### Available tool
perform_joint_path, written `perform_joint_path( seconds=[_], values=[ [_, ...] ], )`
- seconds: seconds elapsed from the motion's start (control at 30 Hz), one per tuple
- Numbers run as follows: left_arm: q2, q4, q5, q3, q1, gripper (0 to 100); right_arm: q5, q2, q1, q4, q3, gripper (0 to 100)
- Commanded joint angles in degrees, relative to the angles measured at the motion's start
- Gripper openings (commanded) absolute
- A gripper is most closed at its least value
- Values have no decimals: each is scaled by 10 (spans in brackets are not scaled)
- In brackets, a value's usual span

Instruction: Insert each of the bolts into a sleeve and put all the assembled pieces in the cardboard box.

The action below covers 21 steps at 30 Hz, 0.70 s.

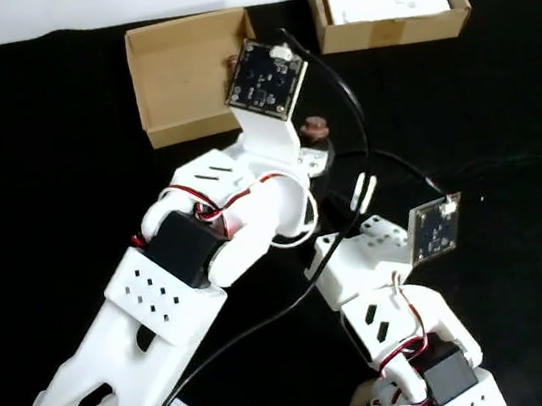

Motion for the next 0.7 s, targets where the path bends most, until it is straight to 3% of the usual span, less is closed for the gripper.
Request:
perform_joint_path(
  seconds=[0.0,0.17,0.4,0.67],
  values=[
    [-9,18,-4,-35,1,10,-5,-4,0,-15,-4,7],
    [-9,85,-4,-79,1,18,-4,-3,0,-15,-4,7],
    [-9,211,-4,-139,1,174,-4,-1,0,-15,-4,7],
    [-9,310,-4,-255,-3,184,-4,0,1,-15,-7,7]
  ],
)
